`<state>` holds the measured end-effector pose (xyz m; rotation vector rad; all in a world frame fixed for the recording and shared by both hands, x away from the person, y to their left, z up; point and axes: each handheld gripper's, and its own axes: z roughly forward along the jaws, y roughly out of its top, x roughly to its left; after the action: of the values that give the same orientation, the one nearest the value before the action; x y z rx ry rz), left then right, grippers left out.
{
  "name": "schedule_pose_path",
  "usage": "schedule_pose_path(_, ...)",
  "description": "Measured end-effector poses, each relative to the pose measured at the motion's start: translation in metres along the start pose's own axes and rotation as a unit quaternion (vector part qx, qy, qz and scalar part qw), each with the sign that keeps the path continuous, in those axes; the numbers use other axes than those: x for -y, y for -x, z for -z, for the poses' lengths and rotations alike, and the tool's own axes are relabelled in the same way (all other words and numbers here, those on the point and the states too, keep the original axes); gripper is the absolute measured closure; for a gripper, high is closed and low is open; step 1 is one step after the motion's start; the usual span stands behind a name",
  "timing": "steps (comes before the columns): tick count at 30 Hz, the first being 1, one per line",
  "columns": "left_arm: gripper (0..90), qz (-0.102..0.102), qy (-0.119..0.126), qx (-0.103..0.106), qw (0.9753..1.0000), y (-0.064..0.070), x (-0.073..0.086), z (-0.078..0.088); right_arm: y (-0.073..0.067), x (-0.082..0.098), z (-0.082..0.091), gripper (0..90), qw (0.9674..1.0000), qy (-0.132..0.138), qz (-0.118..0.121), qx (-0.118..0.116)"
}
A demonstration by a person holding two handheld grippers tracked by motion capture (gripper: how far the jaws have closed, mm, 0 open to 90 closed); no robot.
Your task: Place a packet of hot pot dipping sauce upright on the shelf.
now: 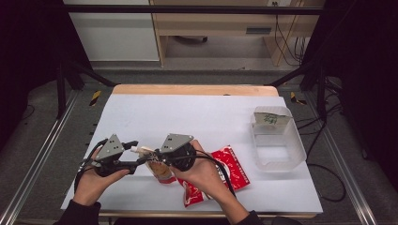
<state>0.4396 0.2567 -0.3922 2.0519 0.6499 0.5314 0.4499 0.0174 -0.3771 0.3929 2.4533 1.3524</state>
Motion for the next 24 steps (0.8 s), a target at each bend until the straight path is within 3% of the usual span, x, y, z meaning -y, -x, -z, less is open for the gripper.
schedule_pose_path(4,43.7,-0.003,-0.002,0.01,0.9999,0.0,0.001,-0.001,-0.002,-0.001,-0.001,88.8,1.0,0.0,0.004,-0.006)
schedule_pose_path(14,63.5,0.012,0.003,0.031,0.9994,0.0,-0.001,0.004,0.001,0.0,0.002,88.3,0.9999,-0.011,-0.002,-0.006)
schedule_pose_path(19,70.4,0.005,-0.003,0.046,0.9989,0.007,-0.008,0.006,0.004,0.002,0.005,88.0,0.9997,-0.023,-0.005,0.0)
schedule_pose_path(24,72.0,-0.01,-0.01,0.042,0.999,0.013,-0.016,0.009,0.005,0.003,0.008,87.5,0.9996,-0.028,-0.006,0.0)
